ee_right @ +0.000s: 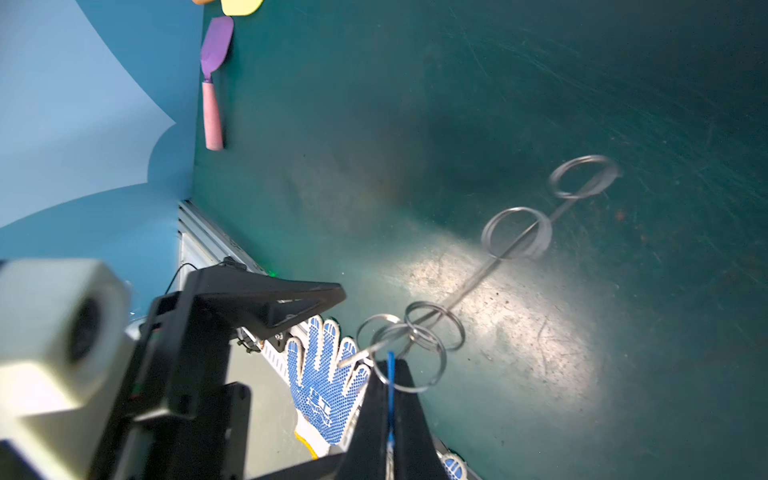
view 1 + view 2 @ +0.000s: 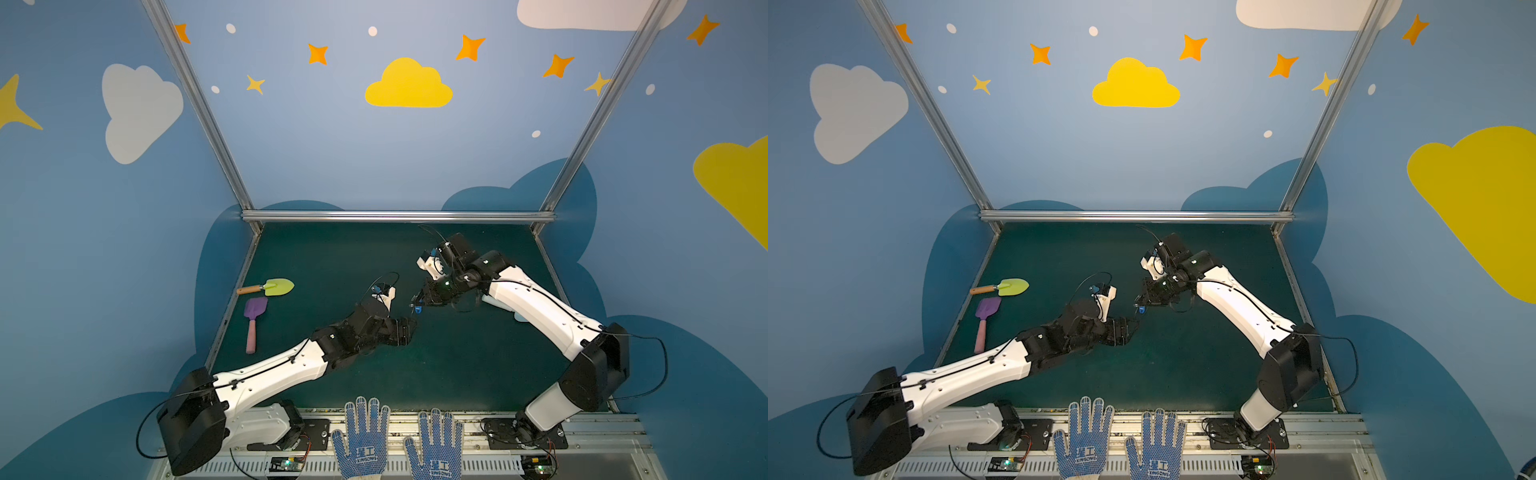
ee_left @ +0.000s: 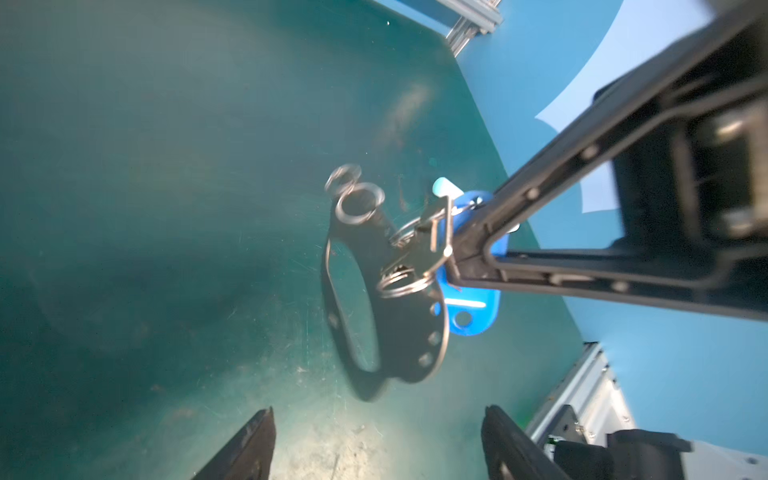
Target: Put the keys on the keyring
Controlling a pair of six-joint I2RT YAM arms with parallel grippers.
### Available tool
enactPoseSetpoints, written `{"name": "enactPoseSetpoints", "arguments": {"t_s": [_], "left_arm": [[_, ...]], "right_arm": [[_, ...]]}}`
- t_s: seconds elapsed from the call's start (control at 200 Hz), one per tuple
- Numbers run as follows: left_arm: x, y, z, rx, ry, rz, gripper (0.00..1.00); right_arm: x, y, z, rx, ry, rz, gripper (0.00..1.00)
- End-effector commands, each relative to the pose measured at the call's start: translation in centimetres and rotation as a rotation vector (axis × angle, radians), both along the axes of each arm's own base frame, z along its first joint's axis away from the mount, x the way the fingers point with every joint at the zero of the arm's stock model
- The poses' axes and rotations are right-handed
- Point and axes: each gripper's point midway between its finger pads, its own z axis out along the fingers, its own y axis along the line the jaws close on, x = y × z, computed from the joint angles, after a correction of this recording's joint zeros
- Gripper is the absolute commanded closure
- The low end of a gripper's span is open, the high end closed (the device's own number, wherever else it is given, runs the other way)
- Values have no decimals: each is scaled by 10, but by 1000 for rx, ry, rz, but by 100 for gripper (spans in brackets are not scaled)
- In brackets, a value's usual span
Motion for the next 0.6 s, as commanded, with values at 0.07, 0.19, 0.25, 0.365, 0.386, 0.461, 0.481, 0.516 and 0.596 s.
{"name": "enactPoseSetpoints", "arguments": {"t_s": [0.07,0.19,0.25,0.365,0.386,0.461,0.481,0.516,0.596], "left_arm": [[1,-12,16,3,-89,-30,20],[10,-3,6,65,-90,26,23],[14,0,3,85,-98,49,29],[23,7,1,131,-119,99,45],[25,10,1,137,-122,115,49],[30,19,2,160,-133,171,54],[31,20,3,164,-140,178,58],[32,21,6,170,-152,179,69],[33,23,12,178,-171,171,85]], "right_arm": [[-2,2,20,70,-24,-7,100],[-3,4,26,97,-23,-9,100],[-5,5,29,114,-22,-12,100],[-8,4,35,136,-25,-13,100],[-8,3,36,138,-26,-15,100],[-10,2,39,151,-25,-14,100],[-11,1,39,153,-21,-14,100],[-13,1,39,159,-15,-12,100],[-15,0,41,177,-5,-12,100]]}}
